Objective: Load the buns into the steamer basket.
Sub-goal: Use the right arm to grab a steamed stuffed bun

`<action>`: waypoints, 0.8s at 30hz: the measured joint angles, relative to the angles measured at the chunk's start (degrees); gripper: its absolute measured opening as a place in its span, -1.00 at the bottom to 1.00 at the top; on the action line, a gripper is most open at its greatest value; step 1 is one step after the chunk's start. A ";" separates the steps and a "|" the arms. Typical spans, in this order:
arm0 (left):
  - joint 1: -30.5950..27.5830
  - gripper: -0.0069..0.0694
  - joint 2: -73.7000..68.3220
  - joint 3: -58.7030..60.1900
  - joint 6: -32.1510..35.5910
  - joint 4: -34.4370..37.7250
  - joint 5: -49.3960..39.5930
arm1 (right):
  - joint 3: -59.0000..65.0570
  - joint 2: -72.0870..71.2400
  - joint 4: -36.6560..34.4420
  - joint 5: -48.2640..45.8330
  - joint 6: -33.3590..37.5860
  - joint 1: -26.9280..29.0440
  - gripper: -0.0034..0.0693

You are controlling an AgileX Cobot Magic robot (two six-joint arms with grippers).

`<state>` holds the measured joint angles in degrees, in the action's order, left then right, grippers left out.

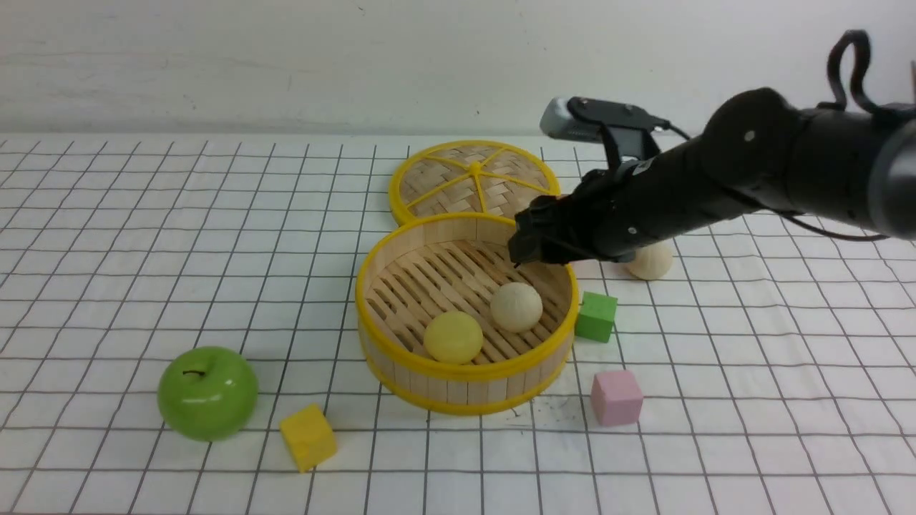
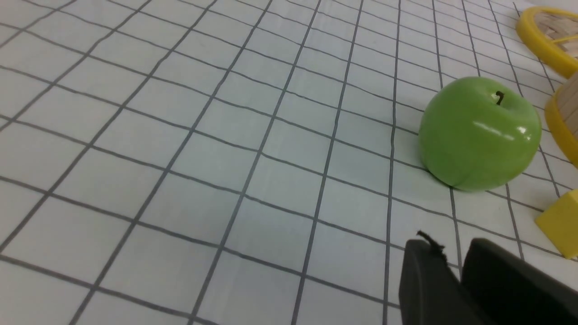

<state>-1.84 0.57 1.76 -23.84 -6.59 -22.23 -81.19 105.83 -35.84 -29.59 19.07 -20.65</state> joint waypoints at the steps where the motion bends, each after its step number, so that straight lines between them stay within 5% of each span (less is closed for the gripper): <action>1: 0.00 -0.50 0.00 0.00 0.00 0.00 0.00 | 0.00 -0.77 0.43 -0.23 0.00 1.05 0.36; 12: 0.00 -0.50 0.00 0.00 0.00 0.00 0.00 | 0.00 2.06 0.31 5.91 0.04 13.53 0.36; 19: 0.00 -0.50 0.00 0.00 0.00 0.00 0.00 | -2.69 8.46 -1.94 8.88 2.62 14.45 0.36; 24: 0.00 -0.50 0.00 0.00 0.00 0.00 0.00 | -12.12 13.46 3.81 3.72 5.04 14.41 0.36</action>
<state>-1.84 0.57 1.76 -23.84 -6.59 -22.23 -93.31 119.30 -32.03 -25.86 24.11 -6.24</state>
